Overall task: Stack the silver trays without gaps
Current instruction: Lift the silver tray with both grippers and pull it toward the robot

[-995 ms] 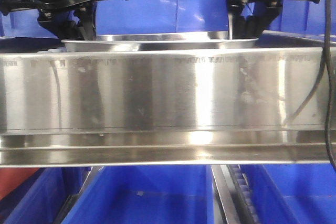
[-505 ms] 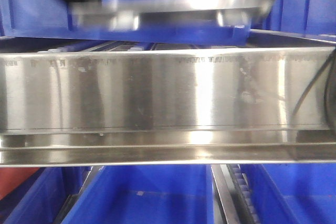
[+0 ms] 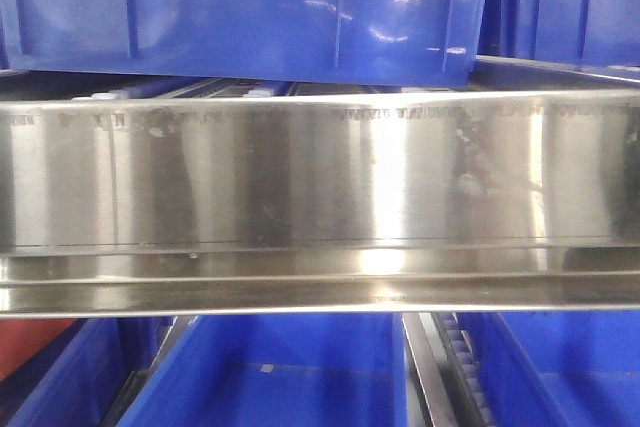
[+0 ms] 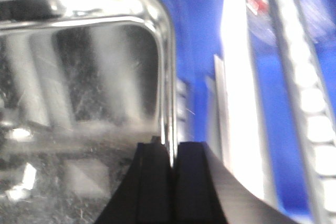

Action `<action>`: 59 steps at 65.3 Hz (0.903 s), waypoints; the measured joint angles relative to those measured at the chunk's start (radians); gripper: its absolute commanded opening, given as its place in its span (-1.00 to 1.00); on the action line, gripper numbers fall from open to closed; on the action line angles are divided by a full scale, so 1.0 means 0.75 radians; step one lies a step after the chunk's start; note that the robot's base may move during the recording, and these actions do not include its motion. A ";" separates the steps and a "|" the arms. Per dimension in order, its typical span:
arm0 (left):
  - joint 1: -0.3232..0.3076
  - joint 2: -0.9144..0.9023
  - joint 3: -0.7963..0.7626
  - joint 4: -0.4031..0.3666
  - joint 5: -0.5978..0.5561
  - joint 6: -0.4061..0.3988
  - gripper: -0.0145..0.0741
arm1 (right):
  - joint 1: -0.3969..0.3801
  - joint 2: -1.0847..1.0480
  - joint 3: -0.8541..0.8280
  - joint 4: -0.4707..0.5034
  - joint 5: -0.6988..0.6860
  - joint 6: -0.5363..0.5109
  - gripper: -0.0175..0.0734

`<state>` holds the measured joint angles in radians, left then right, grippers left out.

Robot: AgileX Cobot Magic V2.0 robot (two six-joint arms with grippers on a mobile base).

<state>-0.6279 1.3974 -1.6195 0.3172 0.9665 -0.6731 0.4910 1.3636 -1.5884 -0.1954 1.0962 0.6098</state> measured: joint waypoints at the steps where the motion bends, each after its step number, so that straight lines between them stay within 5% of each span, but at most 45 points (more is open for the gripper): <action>1: 0.000 -0.003 -0.019 0.000 0.006 0.000 -0.71 | 0.000 -0.004 -0.002 0.004 -0.004 0.000 -0.78; 59: 0.000 -0.004 -0.135 -0.016 0.102 0.029 -0.71 | 0.003 -0.018 -0.128 0.028 0.032 0.000 -0.79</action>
<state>-0.6279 1.3944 -1.7210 0.3055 1.0429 -0.6512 0.4934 1.3502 -1.6845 -0.1743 1.1205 0.6101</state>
